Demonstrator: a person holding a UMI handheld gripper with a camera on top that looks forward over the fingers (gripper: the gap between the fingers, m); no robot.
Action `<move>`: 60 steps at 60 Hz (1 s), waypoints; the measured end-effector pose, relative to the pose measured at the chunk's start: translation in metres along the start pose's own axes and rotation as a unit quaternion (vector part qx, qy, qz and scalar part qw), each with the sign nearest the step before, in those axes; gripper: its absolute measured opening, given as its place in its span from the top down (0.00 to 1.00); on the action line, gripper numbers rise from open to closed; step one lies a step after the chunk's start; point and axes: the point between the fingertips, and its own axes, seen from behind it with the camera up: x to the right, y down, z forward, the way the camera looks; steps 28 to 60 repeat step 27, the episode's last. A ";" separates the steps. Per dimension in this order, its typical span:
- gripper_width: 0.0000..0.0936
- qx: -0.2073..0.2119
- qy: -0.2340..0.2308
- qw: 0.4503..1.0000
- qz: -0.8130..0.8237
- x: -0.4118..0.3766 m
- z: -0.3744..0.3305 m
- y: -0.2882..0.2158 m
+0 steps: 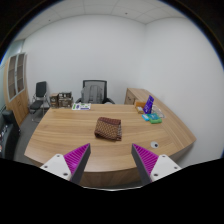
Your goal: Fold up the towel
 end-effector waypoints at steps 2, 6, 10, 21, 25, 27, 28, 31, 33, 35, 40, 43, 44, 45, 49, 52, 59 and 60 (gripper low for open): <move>0.08 0.002 0.001 1.000 0.001 0.000 -0.008 0.000; 0.08 0.005 0.004 1.000 0.002 0.002 -0.023 0.001; 0.08 0.010 0.008 1.000 0.003 0.005 -0.035 0.000; 0.08 0.023 0.012 1.000 0.003 0.007 -0.050 0.003; 0.08 0.026 0.014 1.000 0.006 0.007 -0.052 0.003; 0.08 0.025 0.014 1.000 0.008 0.007 -0.052 0.004; 0.08 0.025 0.014 1.000 0.008 0.007 -0.052 0.004; 0.08 0.025 0.014 1.000 0.008 0.007 -0.052 0.004; 0.08 0.025 0.014 1.000 0.008 0.007 -0.052 0.004; 0.08 0.025 0.014 1.000 0.008 0.007 -0.052 0.004; 0.08 0.025 0.014 1.000 0.008 0.007 -0.052 0.004; 0.08 0.025 0.014 1.000 0.008 0.007 -0.052 0.004; 0.08 0.025 0.014 1.000 0.008 0.007 -0.052 0.004; 0.08 0.025 0.014 1.000 0.008 0.007 -0.052 0.004; 0.08 0.025 0.014 1.000 0.008 0.007 -0.052 0.004; 0.08 0.025 0.014 1.000 0.008 0.007 -0.052 0.004; 0.08 0.025 0.014 1.000 0.008 0.007 -0.052 0.004; 0.08 0.025 0.014 1.000 0.008 0.007 -0.052 0.004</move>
